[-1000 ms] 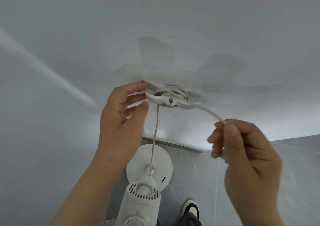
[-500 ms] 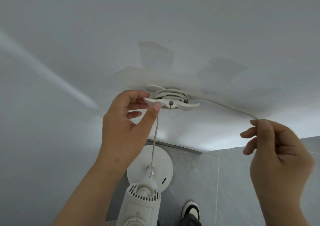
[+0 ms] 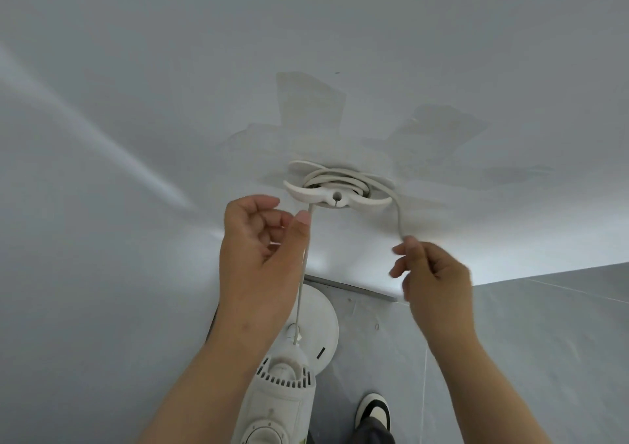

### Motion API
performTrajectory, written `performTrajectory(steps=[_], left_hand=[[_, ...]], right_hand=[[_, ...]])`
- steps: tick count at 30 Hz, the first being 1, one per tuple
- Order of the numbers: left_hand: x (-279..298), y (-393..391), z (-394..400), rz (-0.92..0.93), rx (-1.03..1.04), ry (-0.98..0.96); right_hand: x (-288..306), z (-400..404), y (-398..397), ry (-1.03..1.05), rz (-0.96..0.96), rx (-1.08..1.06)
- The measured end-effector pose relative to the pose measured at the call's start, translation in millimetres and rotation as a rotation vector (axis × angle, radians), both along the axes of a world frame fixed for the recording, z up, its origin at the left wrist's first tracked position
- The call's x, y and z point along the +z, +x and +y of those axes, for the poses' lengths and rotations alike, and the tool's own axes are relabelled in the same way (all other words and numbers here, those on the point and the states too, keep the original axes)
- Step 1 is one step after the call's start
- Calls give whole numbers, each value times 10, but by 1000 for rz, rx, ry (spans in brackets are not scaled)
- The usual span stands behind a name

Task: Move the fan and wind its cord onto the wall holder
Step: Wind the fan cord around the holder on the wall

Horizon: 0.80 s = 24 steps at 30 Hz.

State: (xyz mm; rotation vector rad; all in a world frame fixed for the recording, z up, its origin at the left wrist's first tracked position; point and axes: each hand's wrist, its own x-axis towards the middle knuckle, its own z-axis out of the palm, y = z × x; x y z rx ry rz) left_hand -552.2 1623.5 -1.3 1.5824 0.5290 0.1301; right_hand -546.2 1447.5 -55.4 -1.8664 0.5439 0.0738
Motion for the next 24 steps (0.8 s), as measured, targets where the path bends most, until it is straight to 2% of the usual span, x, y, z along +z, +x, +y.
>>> performTrajectory(steps=[3,7,10,17,20,24], left_hand=[[37,-13,-75,106,-60,-189],[110,29,-208,146,-190,-335],[143,91,-260,160,-201,-359],[129,79,-244,187,-258,-386],[105,72,-283,186,-289,-415],[82,66,-295,177,-285,-476]], right_hand=[[-38,148,-25,59,97,131],[-33,184,-42,69,77,128],[-23,137,-65,115,42,87],[-5,58,-409,158,-256,1],[20,27,-492,153,-287,-15],[163,-75,-395,189,-315,-192]])
